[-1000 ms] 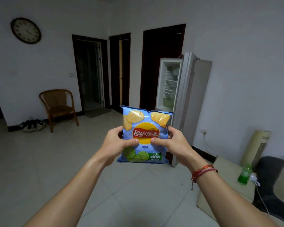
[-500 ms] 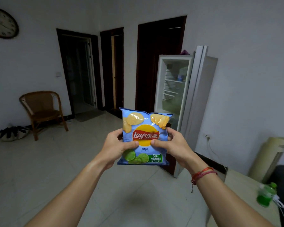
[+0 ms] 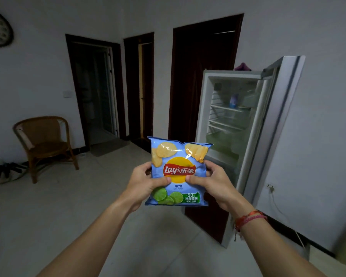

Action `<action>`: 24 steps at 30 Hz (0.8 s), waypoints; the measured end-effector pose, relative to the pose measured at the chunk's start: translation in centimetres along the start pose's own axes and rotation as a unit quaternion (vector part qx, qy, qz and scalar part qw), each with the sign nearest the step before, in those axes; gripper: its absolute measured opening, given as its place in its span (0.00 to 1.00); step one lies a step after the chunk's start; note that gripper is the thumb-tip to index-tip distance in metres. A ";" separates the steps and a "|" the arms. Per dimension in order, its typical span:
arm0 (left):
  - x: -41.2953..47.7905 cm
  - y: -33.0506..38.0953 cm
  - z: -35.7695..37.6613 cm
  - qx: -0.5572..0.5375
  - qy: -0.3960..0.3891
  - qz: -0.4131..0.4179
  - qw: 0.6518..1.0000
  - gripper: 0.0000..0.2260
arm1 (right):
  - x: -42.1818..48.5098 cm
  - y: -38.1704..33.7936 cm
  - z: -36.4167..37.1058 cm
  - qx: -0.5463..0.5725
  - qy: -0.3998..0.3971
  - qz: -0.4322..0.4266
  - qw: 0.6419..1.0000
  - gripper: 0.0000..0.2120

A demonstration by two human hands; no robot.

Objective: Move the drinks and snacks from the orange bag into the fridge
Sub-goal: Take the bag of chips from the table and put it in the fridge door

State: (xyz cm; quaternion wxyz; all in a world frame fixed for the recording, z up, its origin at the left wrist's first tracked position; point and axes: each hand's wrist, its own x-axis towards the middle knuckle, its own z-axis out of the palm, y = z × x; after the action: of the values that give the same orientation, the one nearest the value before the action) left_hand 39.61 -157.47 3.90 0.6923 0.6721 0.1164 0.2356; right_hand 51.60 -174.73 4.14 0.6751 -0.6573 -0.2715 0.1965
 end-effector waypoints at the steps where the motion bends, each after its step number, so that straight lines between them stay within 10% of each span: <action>1: 1.5 -0.3 -0.1 -0.002 -0.001 -0.001 1.000 0.18 | 1.4 0.2 -0.1 0.000 0.001 0.001 1.000 0.19; 24: 40.0 -7.1 -7.0 -0.023 -0.137 0.003 0.990 0.17 | 35.4 4.3 0.4 -0.014 0.118 0.009 0.993 0.21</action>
State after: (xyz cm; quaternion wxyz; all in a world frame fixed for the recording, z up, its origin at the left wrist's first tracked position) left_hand 71.93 -131.92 2.61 0.7164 0.6820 0.0131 0.1466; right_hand 79.23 -152.16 3.72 0.6916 -0.6874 -0.1866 0.1200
